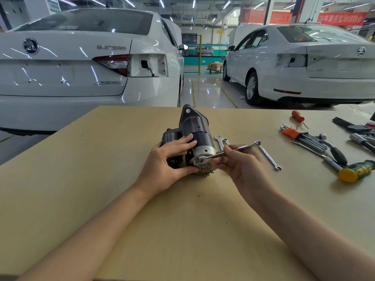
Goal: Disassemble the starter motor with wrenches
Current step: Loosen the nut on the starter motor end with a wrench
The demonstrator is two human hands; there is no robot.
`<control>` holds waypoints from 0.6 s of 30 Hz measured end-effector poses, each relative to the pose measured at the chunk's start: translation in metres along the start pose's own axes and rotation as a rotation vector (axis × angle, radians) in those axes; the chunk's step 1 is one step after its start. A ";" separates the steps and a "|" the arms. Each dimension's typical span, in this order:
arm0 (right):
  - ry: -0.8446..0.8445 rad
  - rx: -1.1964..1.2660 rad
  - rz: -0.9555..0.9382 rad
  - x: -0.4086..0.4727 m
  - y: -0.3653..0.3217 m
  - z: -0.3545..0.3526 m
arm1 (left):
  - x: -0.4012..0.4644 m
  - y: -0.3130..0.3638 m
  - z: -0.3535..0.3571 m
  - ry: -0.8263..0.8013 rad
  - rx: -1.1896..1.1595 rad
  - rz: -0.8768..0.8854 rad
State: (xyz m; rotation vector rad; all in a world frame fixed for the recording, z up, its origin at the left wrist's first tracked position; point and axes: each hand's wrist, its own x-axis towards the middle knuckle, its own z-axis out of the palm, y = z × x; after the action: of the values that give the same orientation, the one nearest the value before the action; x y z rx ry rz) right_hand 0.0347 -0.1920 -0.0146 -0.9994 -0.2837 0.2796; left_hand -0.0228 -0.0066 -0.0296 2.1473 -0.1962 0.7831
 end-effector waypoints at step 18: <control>-0.087 -0.036 -0.051 -0.002 -0.005 -0.004 | 0.000 0.003 0.000 0.000 -0.008 -0.002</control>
State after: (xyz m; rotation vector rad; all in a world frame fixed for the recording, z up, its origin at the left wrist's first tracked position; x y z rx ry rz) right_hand 0.0347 -0.1978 -0.0126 -1.0155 -0.3941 0.2725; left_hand -0.0239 -0.0086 -0.0276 2.1398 -0.1970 0.7796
